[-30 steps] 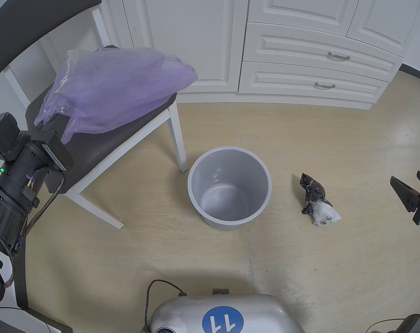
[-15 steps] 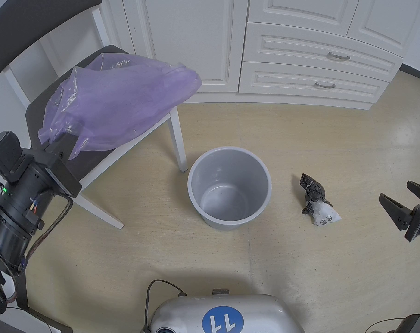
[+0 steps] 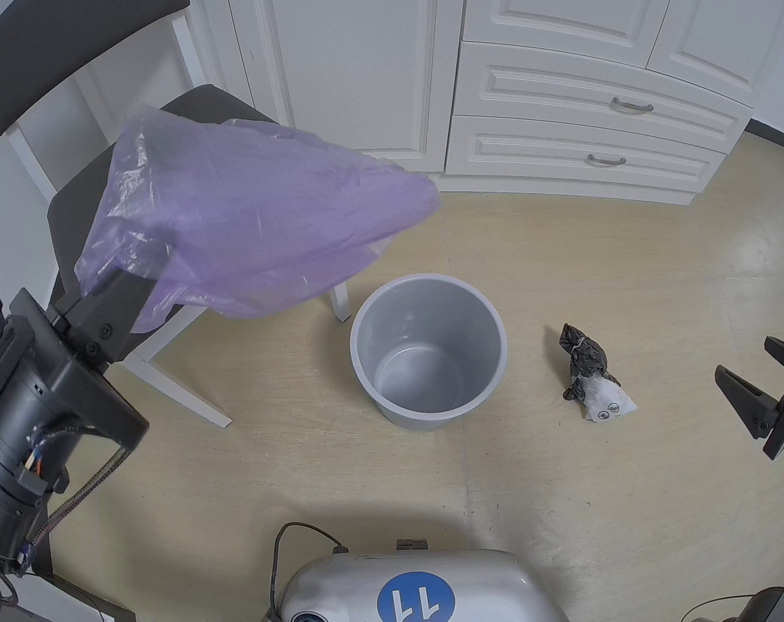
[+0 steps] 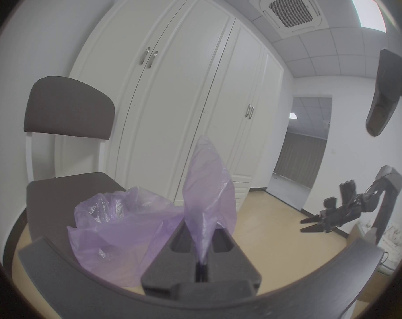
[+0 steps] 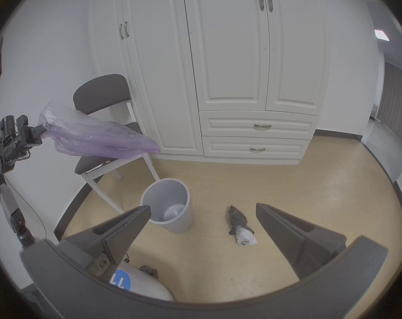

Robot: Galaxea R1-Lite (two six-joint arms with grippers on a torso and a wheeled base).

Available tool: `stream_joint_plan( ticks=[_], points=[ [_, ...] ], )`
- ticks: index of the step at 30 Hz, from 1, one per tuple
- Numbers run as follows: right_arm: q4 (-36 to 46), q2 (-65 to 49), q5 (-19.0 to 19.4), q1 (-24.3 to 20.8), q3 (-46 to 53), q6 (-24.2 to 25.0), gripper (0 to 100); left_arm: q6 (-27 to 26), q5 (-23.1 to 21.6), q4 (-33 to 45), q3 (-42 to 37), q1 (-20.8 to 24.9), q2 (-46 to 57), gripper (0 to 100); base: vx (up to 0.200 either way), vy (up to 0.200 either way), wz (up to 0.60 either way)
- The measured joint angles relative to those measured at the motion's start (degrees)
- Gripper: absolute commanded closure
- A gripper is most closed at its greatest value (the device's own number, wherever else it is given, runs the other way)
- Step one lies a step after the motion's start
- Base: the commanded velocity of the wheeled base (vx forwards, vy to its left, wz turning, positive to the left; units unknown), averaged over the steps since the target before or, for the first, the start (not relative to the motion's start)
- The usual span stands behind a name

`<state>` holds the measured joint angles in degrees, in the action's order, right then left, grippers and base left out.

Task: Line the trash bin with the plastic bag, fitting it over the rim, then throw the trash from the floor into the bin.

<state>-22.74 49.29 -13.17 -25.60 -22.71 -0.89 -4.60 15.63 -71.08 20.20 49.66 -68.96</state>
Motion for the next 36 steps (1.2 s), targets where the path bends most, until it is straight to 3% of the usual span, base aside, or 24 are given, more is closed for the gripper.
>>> stream_joint_plan(
  ticks=[10,21,28,36],
  points=[
    [-0.2,3.0,1.2,-1.8,0.7,4.4,0,1.1,-7.6,0.0,-0.9,5.4,4.2,100,0.0,0.0,0.0],
    [-0.1,3.9,1.4,-3.6,1.3,4.6,0,3.7,-7.9,0.0,1.0,5.9,3.4,100,0.0,0.0,0.0],
    [-0.1,3.8,4.3,-4.2,1.5,4.7,0,6.4,-7.8,0.0,2.0,5.7,1.8,100,0.0,0.0,0.0],
    [-0.1,4.6,4.6,-5.3,1.4,6.6,0,8.5,-7.8,0.1,5.5,5.3,-1.1,100,0.0,0.0,0.0]
  ],
)
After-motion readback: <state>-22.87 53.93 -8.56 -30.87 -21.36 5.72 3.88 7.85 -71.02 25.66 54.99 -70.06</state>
